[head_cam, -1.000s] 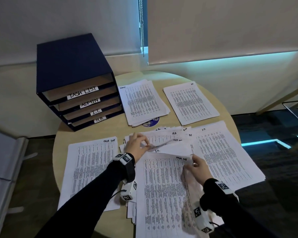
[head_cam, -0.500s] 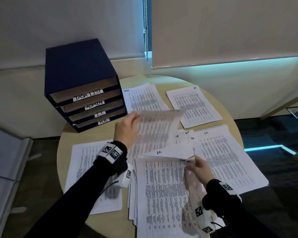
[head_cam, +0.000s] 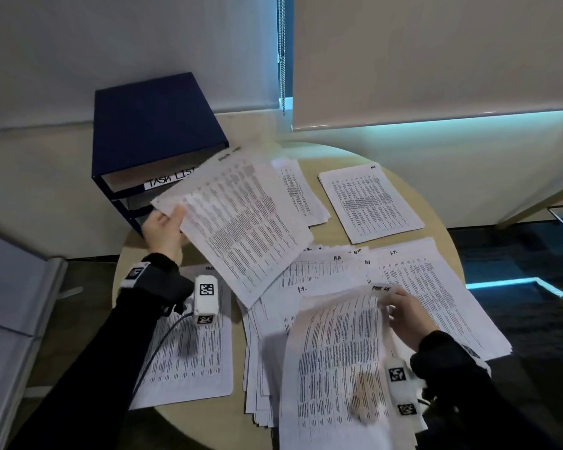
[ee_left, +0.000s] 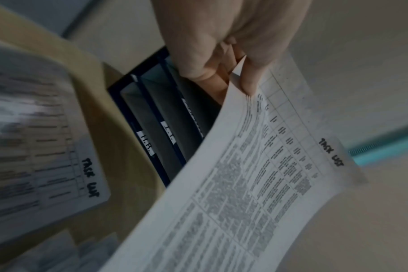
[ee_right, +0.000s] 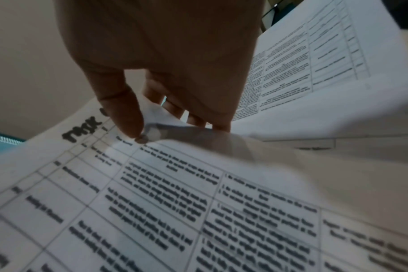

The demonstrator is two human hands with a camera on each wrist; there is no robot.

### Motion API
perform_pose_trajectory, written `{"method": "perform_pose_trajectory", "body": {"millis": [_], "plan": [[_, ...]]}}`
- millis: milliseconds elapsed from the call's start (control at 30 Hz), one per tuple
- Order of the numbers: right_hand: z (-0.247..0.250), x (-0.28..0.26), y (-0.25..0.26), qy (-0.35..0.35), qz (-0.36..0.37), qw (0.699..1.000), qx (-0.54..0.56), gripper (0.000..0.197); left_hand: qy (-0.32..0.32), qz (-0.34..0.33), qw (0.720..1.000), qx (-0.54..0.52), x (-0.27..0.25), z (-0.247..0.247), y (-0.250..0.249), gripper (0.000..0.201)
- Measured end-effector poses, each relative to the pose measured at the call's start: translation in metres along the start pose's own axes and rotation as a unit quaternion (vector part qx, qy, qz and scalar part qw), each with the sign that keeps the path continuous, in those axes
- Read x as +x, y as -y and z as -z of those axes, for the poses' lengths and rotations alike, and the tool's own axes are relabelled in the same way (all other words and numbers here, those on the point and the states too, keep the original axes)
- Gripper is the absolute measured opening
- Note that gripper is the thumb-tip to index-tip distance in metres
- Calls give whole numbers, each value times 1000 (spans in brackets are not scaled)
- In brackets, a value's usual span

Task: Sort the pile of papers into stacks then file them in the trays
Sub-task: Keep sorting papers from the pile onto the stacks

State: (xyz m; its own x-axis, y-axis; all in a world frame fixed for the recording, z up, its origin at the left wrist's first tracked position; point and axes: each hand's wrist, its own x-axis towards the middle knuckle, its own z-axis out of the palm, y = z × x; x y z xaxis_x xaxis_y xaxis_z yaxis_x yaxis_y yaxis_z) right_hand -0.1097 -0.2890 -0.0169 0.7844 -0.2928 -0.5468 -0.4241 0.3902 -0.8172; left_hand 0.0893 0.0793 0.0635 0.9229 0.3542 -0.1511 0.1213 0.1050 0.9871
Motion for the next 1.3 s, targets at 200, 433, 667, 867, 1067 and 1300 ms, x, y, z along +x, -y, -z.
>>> {"method": "perform_pose_trajectory", "body": {"millis": [200,433,667,867,1067,1300], "plan": [[-15,-1,7,22,-9,999,30,19,1,50,998,-36,2,21,1,19],[-25,-4,15,21,7,999,23,20,127,71,977,156,-46,21,64,33],[-16,4,21,-3,-23,998,51,7,163,57,962,210,-60,20,95,37],[-38,18,24,-75,-34,996,-21,13,259,114,938,202,-70,1,106,34],[-63,22,-4,-112,6,974,-199,9,321,186,906,202,-88,-16,129,37],[-46,25,-18,-99,49,953,-282,10,314,179,908,210,-92,-46,128,43]]}}
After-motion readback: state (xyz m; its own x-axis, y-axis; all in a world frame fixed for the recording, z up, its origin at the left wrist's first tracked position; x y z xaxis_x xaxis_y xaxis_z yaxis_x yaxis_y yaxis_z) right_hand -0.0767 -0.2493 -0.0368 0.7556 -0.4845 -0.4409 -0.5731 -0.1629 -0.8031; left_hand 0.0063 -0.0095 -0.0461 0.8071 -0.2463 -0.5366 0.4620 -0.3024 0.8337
